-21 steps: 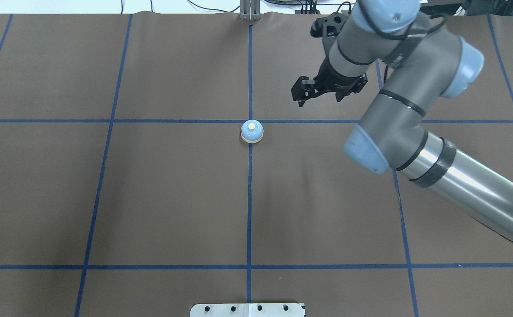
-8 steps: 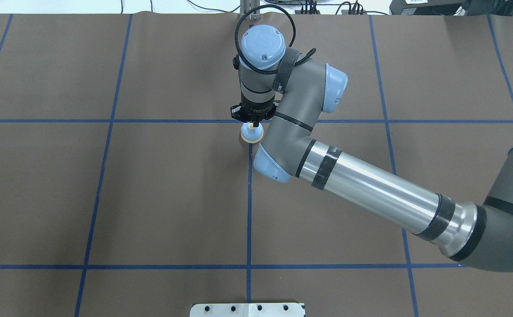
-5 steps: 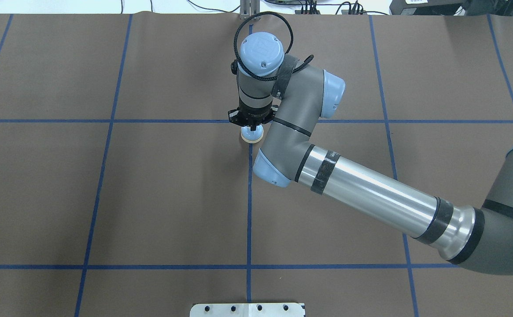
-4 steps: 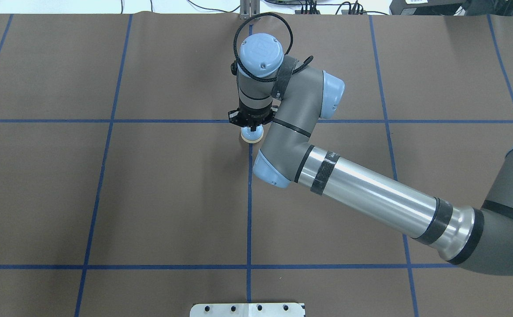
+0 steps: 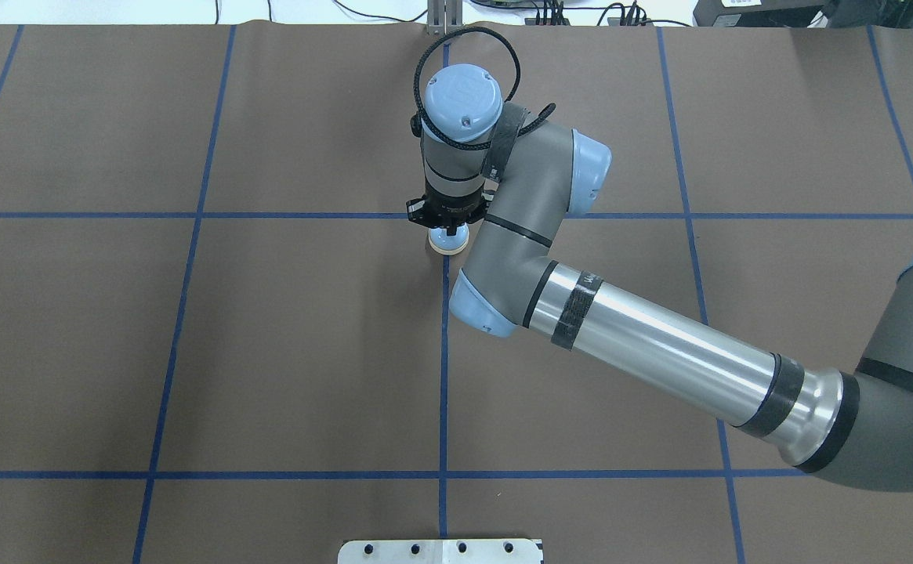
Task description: Place and press bell with both arms
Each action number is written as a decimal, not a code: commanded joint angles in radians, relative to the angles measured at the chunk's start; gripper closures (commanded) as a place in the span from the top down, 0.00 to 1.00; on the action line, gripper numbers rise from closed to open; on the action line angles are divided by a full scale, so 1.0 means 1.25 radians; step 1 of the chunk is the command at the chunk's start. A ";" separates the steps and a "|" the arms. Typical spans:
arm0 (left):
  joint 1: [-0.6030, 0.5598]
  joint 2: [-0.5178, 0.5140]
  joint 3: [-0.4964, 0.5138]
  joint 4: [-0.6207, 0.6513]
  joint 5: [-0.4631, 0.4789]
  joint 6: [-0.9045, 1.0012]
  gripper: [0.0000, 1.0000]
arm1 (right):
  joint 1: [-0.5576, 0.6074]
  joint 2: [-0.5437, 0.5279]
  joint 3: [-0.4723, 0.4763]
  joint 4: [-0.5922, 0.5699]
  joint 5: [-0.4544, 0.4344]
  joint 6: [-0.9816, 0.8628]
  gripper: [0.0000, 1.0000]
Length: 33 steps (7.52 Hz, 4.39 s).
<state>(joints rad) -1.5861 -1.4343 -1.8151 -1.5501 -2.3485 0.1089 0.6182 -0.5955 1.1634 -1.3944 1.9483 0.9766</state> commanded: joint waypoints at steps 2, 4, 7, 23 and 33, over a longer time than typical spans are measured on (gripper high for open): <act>-0.001 0.000 0.000 -0.001 0.000 0.001 1.00 | 0.011 0.003 0.025 0.000 0.005 0.002 0.00; -0.001 0.000 0.000 -0.001 0.000 0.000 1.00 | 0.030 -0.005 0.052 -0.006 0.001 0.002 0.99; 0.000 0.000 0.002 -0.001 0.001 0.000 1.00 | 0.114 -0.013 0.068 -0.027 0.039 -0.033 0.99; -0.015 0.013 -0.006 -0.021 0.004 0.009 1.00 | 0.836 -0.761 0.390 -0.160 0.331 -0.870 0.99; -0.018 0.031 -0.018 -0.020 0.010 0.007 1.00 | 0.769 -0.804 0.456 -0.193 0.248 -0.845 1.00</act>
<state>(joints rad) -1.6092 -1.3997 -1.8371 -1.5754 -2.3364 0.1175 1.5817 -1.5936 1.7331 -1.6355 2.2502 -0.0808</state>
